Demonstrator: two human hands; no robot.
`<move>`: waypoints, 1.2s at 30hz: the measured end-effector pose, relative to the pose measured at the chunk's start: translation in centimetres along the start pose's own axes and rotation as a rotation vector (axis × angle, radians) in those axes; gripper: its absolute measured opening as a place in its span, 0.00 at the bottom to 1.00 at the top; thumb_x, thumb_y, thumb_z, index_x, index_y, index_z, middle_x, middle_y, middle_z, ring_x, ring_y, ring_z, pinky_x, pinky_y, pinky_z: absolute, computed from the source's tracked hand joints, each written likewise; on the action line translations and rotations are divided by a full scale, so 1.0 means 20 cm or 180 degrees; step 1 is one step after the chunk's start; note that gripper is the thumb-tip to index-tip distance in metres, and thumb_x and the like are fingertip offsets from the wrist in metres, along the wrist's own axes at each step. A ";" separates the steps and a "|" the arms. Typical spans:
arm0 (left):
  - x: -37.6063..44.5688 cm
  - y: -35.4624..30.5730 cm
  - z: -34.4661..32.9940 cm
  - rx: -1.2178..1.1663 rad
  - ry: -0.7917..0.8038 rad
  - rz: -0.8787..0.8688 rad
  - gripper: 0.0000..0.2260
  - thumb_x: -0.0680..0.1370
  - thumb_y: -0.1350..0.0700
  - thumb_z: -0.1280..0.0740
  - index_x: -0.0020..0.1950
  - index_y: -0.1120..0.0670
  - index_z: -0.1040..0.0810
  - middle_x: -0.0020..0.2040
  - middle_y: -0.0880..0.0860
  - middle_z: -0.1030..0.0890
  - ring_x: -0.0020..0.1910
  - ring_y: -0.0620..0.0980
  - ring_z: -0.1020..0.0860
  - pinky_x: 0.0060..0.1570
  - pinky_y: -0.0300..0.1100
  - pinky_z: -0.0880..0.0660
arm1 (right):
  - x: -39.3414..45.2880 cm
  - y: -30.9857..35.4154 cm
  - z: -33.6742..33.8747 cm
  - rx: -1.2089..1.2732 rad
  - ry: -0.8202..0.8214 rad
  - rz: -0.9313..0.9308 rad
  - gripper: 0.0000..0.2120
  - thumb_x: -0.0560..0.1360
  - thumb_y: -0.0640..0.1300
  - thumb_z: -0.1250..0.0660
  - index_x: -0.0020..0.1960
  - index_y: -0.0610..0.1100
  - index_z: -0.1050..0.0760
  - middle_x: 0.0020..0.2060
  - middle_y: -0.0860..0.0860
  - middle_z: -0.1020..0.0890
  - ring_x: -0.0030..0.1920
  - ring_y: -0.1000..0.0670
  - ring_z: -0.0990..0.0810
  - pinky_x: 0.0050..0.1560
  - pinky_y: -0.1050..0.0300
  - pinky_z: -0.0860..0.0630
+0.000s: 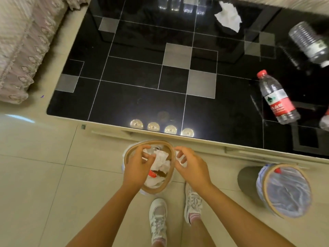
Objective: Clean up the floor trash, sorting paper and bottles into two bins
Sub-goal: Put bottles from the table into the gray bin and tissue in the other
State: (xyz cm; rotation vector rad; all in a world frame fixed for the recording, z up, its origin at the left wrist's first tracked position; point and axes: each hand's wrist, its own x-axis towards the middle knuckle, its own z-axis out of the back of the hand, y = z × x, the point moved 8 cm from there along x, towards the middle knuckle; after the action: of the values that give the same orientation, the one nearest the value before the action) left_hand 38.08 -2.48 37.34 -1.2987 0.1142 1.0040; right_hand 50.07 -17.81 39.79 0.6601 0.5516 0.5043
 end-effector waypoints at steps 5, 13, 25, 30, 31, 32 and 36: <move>-0.02 -0.35 -0.21 0.0274 -0.0014 -0.0648 0.05 0.78 0.51 0.34 0.49 0.40 0.28 0.40 0.48 0.20 0.40 0.46 0.20 0.40 0.43 0.21 | -0.02 -0.07 0.38 -0.0212 -0.0695 0.0164 0.12 0.69 0.45 0.31 0.52 0.54 0.25 0.40 0.58 0.23 0.35 0.55 0.25 0.37 0.53 0.24; 0.07 -0.79 -0.89 0.0193 0.0258 -0.0761 0.05 0.76 0.55 0.31 0.50 0.47 0.24 0.35 0.48 0.22 0.34 0.45 0.23 0.45 0.51 0.24 | 0.00 -0.52 1.07 -0.0163 -0.1278 -0.0044 0.15 0.67 0.42 0.30 0.50 0.55 0.26 0.41 0.61 0.26 0.35 0.58 0.26 0.38 0.49 0.24; 0.38 -1.37 -2.04 0.0283 0.0306 -0.0534 0.33 0.69 0.47 0.25 0.68 0.52 0.37 0.58 0.51 0.25 0.50 0.48 0.23 0.52 0.44 0.26 | 0.11 -1.53 2.02 -0.0940 -0.1237 -0.0633 0.20 0.72 0.47 0.30 0.63 0.48 0.28 0.60 0.46 0.27 0.59 0.44 0.27 0.54 0.46 0.25; 0.55 -1.45 -2.26 0.0209 -0.0143 -0.0204 0.50 0.56 0.38 0.26 0.72 0.50 0.44 0.64 0.52 0.28 0.59 0.55 0.24 0.61 0.57 0.27 | 0.26 -1.86 2.31 -0.0886 -0.1586 -0.1107 0.30 0.71 0.51 0.28 0.69 0.46 0.36 0.66 0.45 0.34 0.62 0.44 0.30 0.57 0.44 0.24; 0.57 -1.45 -2.28 0.0310 -0.0230 -0.0100 0.52 0.57 0.37 0.26 0.74 0.49 0.46 0.67 0.54 0.29 0.62 0.57 0.26 0.62 0.58 0.29 | 0.30 -1.92 2.34 -0.0689 -0.1605 -0.1254 0.33 0.71 0.52 0.28 0.70 0.47 0.38 0.66 0.45 0.35 0.62 0.44 0.29 0.56 0.45 0.23; 0.59 -1.45 -2.31 0.0406 -0.0287 -0.0017 0.54 0.57 0.36 0.26 0.75 0.49 0.49 0.69 0.55 0.31 0.64 0.59 0.28 0.64 0.59 0.30 | 0.34 -1.97 2.36 -0.0526 -0.1577 -0.1379 0.35 0.71 0.53 0.28 0.71 0.48 0.40 0.66 0.45 0.35 0.61 0.44 0.28 0.55 0.45 0.22; 0.70 -1.50 -2.35 0.0529 -0.0385 0.0002 0.55 0.54 0.34 0.27 0.74 0.47 0.49 0.68 0.56 0.30 0.62 0.60 0.26 0.63 0.59 0.29 | 0.49 -2.07 2.37 -0.0007 -0.1376 -0.1699 0.42 0.69 0.57 0.28 0.75 0.51 0.48 0.63 0.45 0.33 0.56 0.44 0.25 0.50 0.46 0.23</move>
State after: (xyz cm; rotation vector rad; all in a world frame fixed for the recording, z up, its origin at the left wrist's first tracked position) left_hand 87.54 -31.75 36.10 -1.0843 0.1033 1.0488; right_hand 97.28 -60.56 39.81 0.5686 0.2964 -0.1401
